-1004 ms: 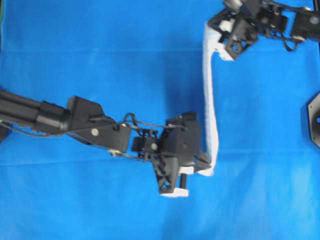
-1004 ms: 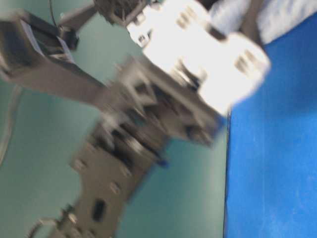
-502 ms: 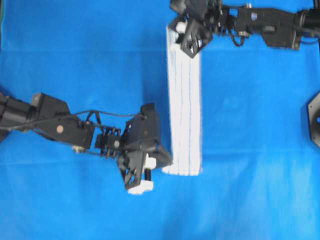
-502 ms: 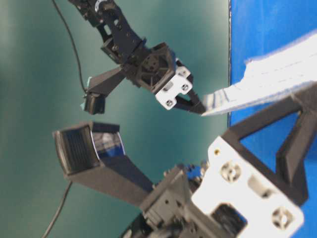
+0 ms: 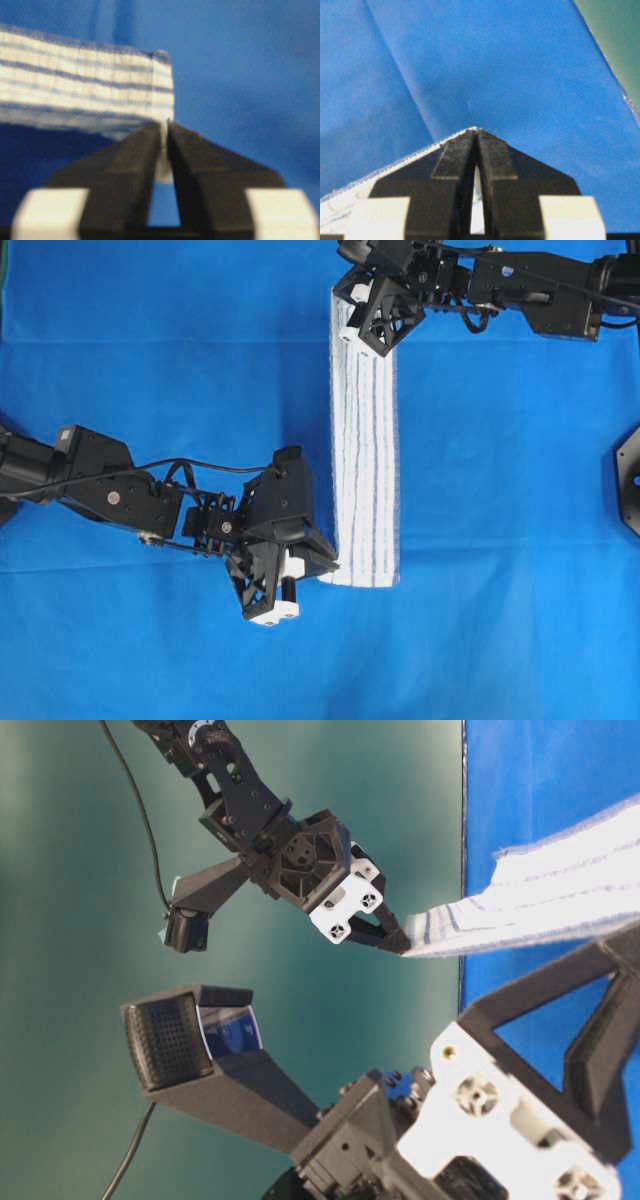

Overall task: Fold the blue towel.
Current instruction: 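Lay the strip down, open both grippers and pull them back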

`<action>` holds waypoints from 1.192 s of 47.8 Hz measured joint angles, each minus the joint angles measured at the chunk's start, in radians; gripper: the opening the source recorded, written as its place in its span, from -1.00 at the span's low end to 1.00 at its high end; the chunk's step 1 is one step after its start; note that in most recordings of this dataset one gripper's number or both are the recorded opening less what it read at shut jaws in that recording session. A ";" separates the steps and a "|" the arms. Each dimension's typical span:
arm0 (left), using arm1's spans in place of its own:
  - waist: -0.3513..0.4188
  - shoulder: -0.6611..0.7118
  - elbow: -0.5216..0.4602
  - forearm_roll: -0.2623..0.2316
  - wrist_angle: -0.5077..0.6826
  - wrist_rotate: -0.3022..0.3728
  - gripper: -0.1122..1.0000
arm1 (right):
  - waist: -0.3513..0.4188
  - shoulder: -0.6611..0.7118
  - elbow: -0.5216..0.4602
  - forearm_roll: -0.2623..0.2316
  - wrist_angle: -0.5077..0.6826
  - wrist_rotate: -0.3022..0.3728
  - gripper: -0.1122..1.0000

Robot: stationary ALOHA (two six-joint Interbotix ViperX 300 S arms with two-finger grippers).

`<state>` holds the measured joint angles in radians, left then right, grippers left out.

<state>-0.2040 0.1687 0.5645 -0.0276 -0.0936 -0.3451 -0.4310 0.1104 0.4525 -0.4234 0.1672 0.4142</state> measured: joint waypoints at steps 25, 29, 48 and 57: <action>0.015 -0.229 0.089 0.002 0.250 0.035 0.53 | 0.002 -0.216 0.083 -0.011 0.020 -0.057 0.15; 0.041 -0.301 0.126 0.000 0.252 0.052 0.53 | 0.012 -0.282 0.133 -0.011 0.015 -0.057 0.15; 0.201 -0.632 0.357 0.003 -0.009 0.224 0.53 | 0.118 -0.664 0.422 -0.011 -0.147 -0.041 0.15; 0.249 -0.759 0.443 0.003 -0.103 0.264 0.53 | 0.150 -0.795 0.522 0.006 -0.195 -0.023 0.15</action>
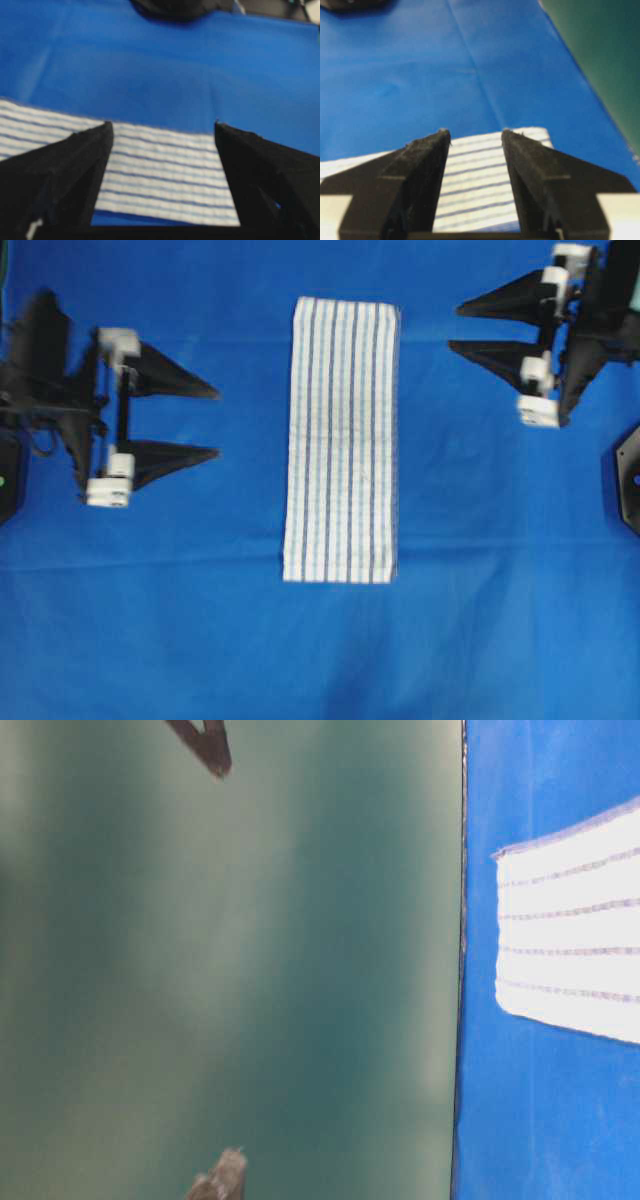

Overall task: Fold the blue towel.
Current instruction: 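Lay the strip down, open both grippers and pull them back, then move both grippers to the far end corners of the strip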

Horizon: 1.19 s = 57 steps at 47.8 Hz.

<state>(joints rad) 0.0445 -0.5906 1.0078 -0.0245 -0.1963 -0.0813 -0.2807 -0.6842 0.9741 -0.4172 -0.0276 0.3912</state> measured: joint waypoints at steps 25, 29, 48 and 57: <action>0.032 -0.008 0.034 -0.002 -0.046 0.000 0.53 | 0.006 -0.021 0.074 0.006 -0.064 0.020 0.15; 0.064 0.014 0.025 0.000 -0.049 0.003 0.53 | -0.021 -0.011 0.074 0.006 -0.066 0.020 0.15; 0.291 0.339 -0.107 -0.002 -0.123 0.006 0.79 | -0.232 0.290 -0.035 0.006 -0.064 0.021 0.39; 0.377 0.548 -0.199 0.000 -0.137 0.006 0.84 | -0.307 0.489 -0.109 0.006 -0.069 0.020 0.38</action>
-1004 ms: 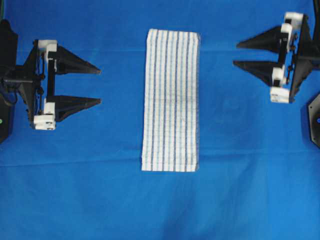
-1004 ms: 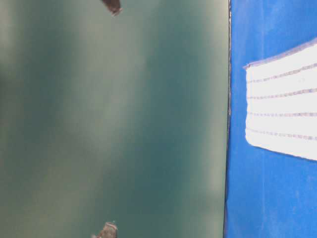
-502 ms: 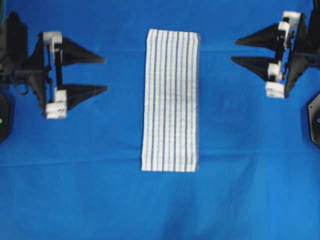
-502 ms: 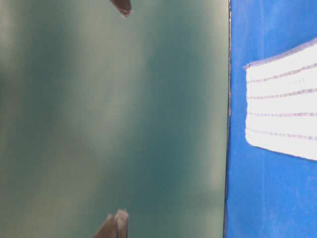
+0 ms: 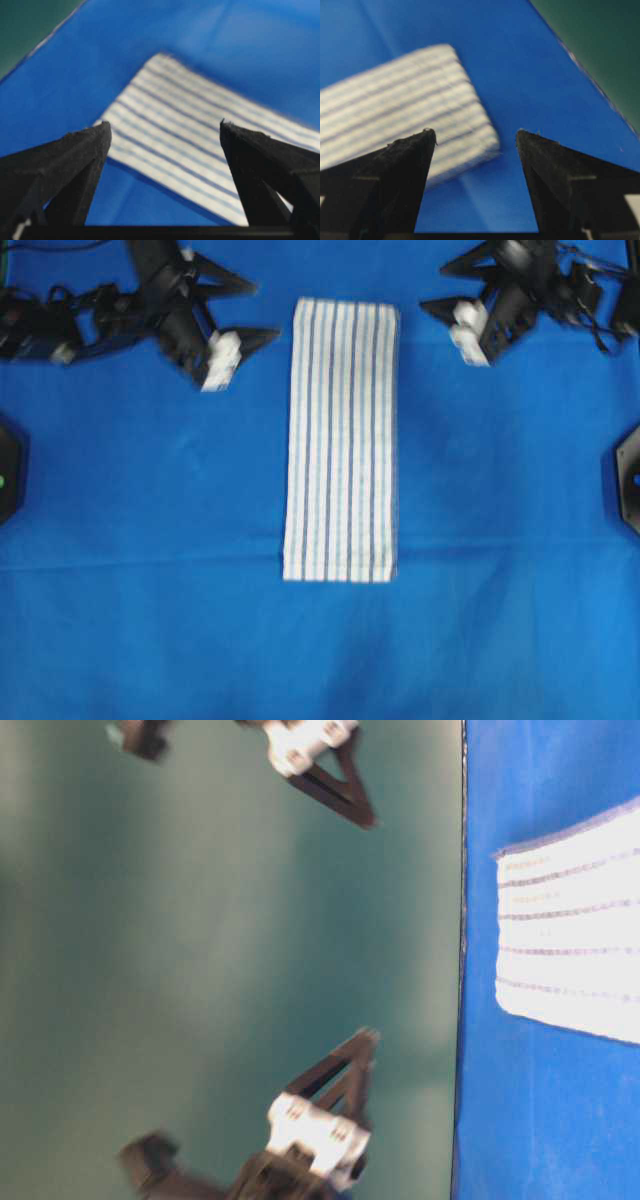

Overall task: Fold the blue towel.
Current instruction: 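Move both grippers to the far end corners of the strip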

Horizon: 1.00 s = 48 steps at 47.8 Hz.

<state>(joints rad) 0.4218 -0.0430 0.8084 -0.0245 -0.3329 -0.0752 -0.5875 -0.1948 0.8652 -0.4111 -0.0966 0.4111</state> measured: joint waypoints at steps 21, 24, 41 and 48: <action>0.071 0.371 -0.207 -0.002 -0.029 -0.002 0.84 | -0.052 0.328 -0.103 0.000 -0.094 -0.002 0.38; 0.072 0.400 -0.222 -0.002 -0.031 -0.002 0.84 | -0.057 0.359 -0.112 0.000 -0.101 -0.003 0.38; 0.094 0.457 -0.265 -0.002 -0.029 0.003 0.45 | -0.058 0.437 -0.160 0.002 -0.107 -0.003 0.23; 0.098 0.466 -0.267 0.000 -0.031 0.002 -0.29 | -0.048 0.437 -0.160 0.002 -0.107 0.002 -0.49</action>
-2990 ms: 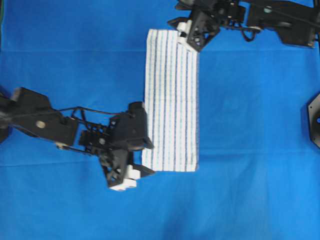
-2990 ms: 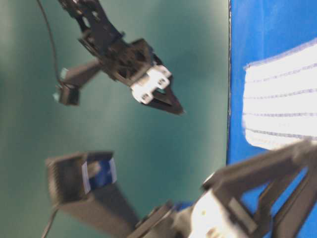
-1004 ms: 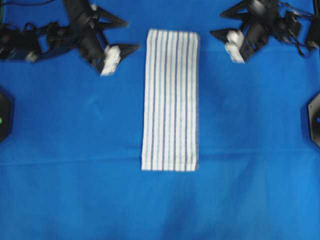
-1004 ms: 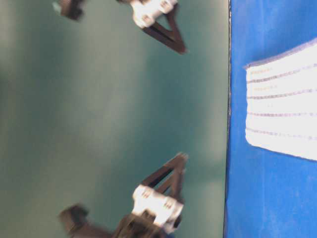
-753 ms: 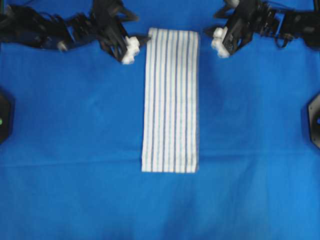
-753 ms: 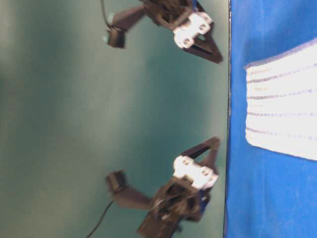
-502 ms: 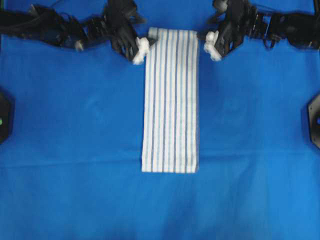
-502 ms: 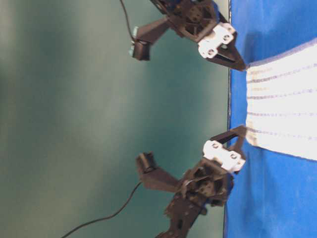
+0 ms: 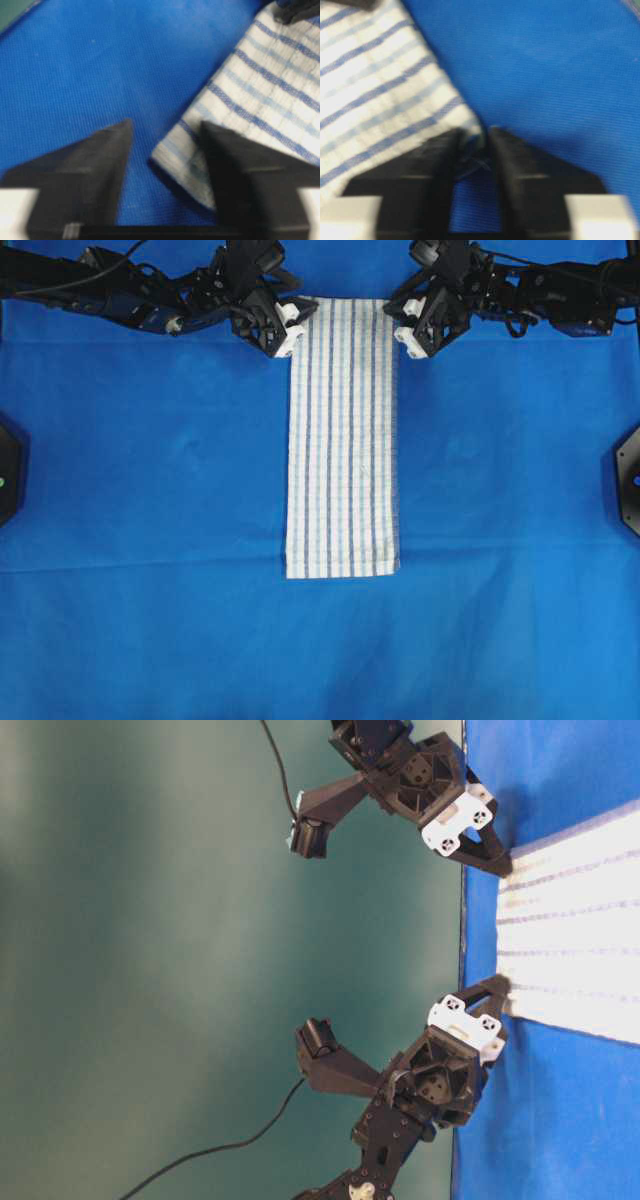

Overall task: Fold the blue towel.
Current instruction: 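Move both grippers to the far end corners of the strip, then grasp the far end corners with both grippers, then fold the far end toward the near end with both grippers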

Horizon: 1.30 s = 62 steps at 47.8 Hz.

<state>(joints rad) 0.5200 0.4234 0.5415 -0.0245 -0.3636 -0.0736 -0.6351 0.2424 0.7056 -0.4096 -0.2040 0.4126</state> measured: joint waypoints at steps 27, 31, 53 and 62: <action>-0.005 0.006 -0.040 0.003 0.052 0.011 -0.76 | 0.003 0.000 -0.023 0.000 0.031 0.000 -0.65; 0.009 0.008 -0.066 0.002 0.095 0.012 -0.76 | -0.008 0.000 -0.037 0.002 0.044 0.000 -0.65; 0.048 -0.009 -0.098 0.002 0.130 0.066 -0.76 | -0.029 -0.028 -0.064 0.000 0.069 0.002 -0.65; 0.028 -0.067 -0.077 0.002 0.141 0.072 -0.76 | -0.008 -0.100 -0.029 0.005 0.084 0.006 -0.65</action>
<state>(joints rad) 0.5476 0.3559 0.4648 -0.0230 -0.2224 -0.0015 -0.6427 0.1427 0.6765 -0.4050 -0.1197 0.4188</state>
